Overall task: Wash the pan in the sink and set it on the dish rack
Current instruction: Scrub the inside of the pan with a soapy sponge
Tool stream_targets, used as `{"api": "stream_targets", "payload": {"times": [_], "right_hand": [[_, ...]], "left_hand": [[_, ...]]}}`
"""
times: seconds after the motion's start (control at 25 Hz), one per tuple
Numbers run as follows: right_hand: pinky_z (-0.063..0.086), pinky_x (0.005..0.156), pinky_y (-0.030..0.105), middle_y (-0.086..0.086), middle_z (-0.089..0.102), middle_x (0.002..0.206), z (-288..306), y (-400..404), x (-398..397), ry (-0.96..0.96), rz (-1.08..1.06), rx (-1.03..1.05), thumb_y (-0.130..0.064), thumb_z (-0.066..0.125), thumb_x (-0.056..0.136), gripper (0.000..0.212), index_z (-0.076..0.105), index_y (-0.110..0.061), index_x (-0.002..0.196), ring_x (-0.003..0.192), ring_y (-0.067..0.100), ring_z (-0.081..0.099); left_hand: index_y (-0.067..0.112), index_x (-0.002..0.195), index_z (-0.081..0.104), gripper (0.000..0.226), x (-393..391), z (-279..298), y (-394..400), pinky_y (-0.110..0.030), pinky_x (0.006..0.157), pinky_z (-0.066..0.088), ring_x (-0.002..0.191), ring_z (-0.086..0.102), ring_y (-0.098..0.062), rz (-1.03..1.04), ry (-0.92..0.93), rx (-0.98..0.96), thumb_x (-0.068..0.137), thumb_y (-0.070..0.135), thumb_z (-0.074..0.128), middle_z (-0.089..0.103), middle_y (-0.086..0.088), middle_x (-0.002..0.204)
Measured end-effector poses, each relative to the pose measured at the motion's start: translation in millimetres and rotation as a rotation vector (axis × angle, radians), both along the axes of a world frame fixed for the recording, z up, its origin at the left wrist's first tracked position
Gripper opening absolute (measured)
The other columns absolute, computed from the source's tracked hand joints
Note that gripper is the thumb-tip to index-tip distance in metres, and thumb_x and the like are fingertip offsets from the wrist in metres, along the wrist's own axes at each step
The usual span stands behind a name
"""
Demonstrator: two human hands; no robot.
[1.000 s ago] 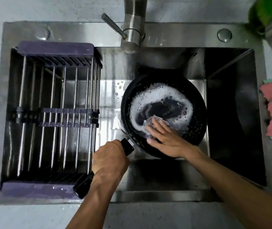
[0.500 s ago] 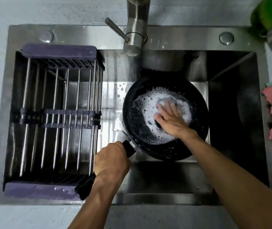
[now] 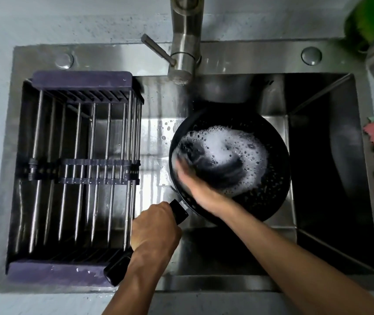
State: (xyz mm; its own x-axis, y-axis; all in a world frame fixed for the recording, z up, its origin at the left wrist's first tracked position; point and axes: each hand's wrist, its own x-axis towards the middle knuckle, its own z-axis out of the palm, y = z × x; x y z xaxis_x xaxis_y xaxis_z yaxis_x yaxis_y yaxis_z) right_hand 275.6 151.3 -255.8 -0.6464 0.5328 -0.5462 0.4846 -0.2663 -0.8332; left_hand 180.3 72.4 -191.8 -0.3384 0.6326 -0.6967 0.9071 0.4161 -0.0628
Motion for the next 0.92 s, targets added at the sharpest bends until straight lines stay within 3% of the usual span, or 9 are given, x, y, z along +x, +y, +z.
{"api": "stream_targets", "payload": {"times": [0.08,0.16,0.24,0.44,0.52,0.6,0.72,0.8,0.92], "right_hand": [[-0.005,0.124,0.045,-0.021,-0.027,0.159,-17.0,43.5,-4.3,-0.09,-0.133,0.209,-0.051,0.02,0.108,0.059,-0.007,-0.038,0.159,0.146,0.003,-0.024],[0.01,0.123,0.056,-0.014,-0.034,0.16,-51.1,79.0,24.7,-0.467,-0.084,0.406,-0.059,0.021,0.104,0.062,-0.011,-0.045,0.155,0.149,0.013,-0.027],[0.01,0.122,0.059,-0.009,-0.032,0.162,-68.9,75.8,50.0,-0.723,-0.091,0.366,-0.063,0.017,0.102,0.061,-0.008,-0.047,0.156,0.151,0.018,-0.026],[-0.013,0.122,0.043,-0.01,-0.035,0.159,-61.1,72.2,26.9,-0.396,0.189,0.538,-0.058,0.02,0.105,0.059,-0.004,-0.046,0.157,0.147,0.016,-0.032],[-0.008,0.124,0.043,0.001,-0.025,0.165,-66.0,103.4,62.2,-0.685,0.261,0.779,-0.056,0.015,0.104,0.061,0.003,-0.035,0.16,0.152,0.024,-0.02],[-0.009,0.124,0.045,0.008,-0.017,0.167,-62.0,99.7,111.5,-0.953,0.274,0.795,-0.054,0.012,0.103,0.065,0.007,-0.026,0.161,0.154,0.028,-0.013],[-0.012,0.124,0.044,0.006,-0.027,0.164,-57.3,67.5,121.1,-0.88,0.431,0.548,-0.059,0.015,0.103,0.069,0.002,-0.025,0.161,0.151,0.024,-0.027],[-0.012,0.123,0.04,0.004,-0.025,0.165,-53.7,88.4,114.6,-0.837,0.497,0.63,-0.058,0.019,0.104,0.068,0.007,-0.023,0.161,0.151,0.022,-0.026],[-0.013,0.121,0.041,0.01,-0.012,0.168,-33.6,103.8,141.4,-1.065,0.53,0.761,-0.056,0.019,0.103,0.069,0.018,-0.017,0.16,0.154,0.027,-0.013]], "left_hand": [[0.017,0.113,0.056,0.031,1.5,-0.9,-1.7,-0.03,0.071,0.041,0.098,0.064,-0.025,0.001,-0.004,0.013,0.083,0.023,0.058,0.064,-0.002,0.108],[0.018,0.113,0.056,0.031,1.0,-1.6,-2.7,-0.029,0.07,0.039,0.098,0.064,-0.025,0.004,-0.01,0.024,0.083,0.024,0.058,0.063,-0.002,0.108],[0.018,0.113,0.056,0.031,-1.4,-4.5,-2.9,-0.03,0.07,0.039,0.098,0.064,-0.025,-0.007,-0.001,0.022,0.083,0.025,0.058,0.063,-0.002,0.108],[0.019,0.114,0.055,0.031,-0.4,-2.5,-3.5,-0.029,0.071,0.041,0.098,0.064,-0.022,-0.037,-0.005,0.02,0.084,0.026,0.057,0.063,-0.001,0.108],[0.019,0.113,0.055,0.031,-0.6,-4.0,-2.8,-0.029,0.071,0.042,0.097,0.064,-0.022,-0.028,-0.004,0.031,0.084,0.026,0.058,0.063,-0.001,0.107],[0.019,0.113,0.055,0.031,-0.3,-4.7,-1.9,-0.029,0.069,0.041,0.096,0.064,-0.023,-0.016,0.003,0.019,0.083,0.025,0.058,0.064,-0.001,0.106],[0.018,0.113,0.056,0.032,-0.1,-1.5,-2.3,-0.03,0.069,0.041,0.096,0.064,-0.024,0.006,-0.001,0.001,0.083,0.025,0.059,0.064,-0.002,0.105],[0.018,0.113,0.056,0.031,1.5,0.2,-1.8,-0.03,0.07,0.041,0.096,0.064,-0.023,-0.008,0.002,0.018,0.083,0.026,0.059,0.064,-0.002,0.106],[0.017,0.112,0.057,0.031,0.0,-1.0,-0.1,-0.029,0.068,0.04,0.096,0.064,-0.024,0.005,0.01,0.027,0.083,0.024,0.06,0.064,-0.003,0.106]]}}
